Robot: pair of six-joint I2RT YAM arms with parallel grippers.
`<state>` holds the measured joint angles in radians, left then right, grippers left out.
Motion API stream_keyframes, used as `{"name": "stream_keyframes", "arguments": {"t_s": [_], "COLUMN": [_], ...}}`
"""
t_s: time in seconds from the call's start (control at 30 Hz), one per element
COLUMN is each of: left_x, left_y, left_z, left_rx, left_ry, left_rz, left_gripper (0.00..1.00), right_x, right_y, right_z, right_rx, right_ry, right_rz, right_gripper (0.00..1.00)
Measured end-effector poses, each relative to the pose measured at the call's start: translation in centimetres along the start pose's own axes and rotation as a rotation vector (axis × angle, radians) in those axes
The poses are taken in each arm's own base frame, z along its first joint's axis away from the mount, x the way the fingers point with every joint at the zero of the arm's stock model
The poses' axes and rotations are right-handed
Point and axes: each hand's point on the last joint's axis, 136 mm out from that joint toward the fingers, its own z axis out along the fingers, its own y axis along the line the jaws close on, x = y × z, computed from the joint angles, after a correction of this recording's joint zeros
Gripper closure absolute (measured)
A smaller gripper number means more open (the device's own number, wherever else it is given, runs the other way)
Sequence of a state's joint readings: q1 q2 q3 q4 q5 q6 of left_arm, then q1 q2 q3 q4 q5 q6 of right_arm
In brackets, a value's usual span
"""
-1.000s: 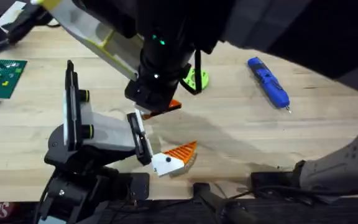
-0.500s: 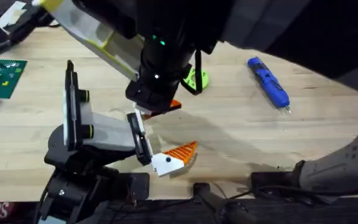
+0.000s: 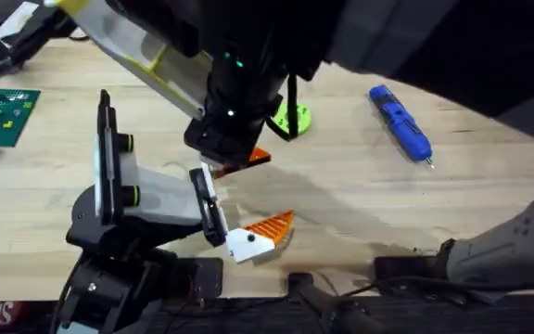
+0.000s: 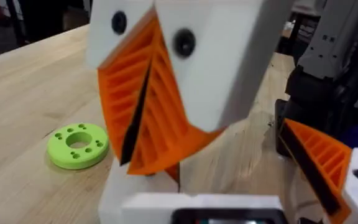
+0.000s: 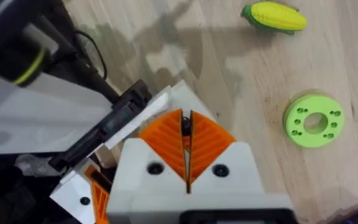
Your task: Pick up the gripper from the table and insert it into the empty holder that is missing its gripper. Then pick up a screw, insert it into the mounting hole, and use the screwdriver to tighten it. Finally, clean up the table by picking up the vegetable and placing it into the bucket.
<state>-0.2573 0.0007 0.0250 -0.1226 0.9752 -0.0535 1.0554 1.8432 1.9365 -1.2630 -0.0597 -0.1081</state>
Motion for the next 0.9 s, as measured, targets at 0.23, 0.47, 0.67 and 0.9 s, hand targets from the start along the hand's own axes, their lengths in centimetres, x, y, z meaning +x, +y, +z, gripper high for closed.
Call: {"name": "stream_keyframes", "arguments": {"t_s": [0.23, 0.47, 0.67, 0.9], "left_x": [0.01, 0.02, 0.02, 0.02], "left_y": [-0.02, -0.09, -0.15, -0.17], "left_z": [0.0, 0.0, 0.0, 0.0], "left_rx": [0.001, 0.005, 0.009, 0.01], "left_ry": [0.0, 0.001, 0.001, 0.001], "left_rz": [-0.008, -0.008, -0.007, -0.008], "left_gripper": [0.012, 0.012, 0.012, 0.012], "right_x": [-0.23, 0.48, 0.6, 0.69], "right_y": [0.14, 0.41, 0.43, 0.44], "right_z": [0.41, 0.56, 0.53, 0.52], "right_rx": [0.001, -0.004, -0.005, -0.005], "right_ry": [0.006, 0.039, 0.044, 0.047], "right_rz": [-0.005, -0.006, 0.001, 0.001], "right_gripper": [0.999, 0.999, 0.999, 0.999]}}
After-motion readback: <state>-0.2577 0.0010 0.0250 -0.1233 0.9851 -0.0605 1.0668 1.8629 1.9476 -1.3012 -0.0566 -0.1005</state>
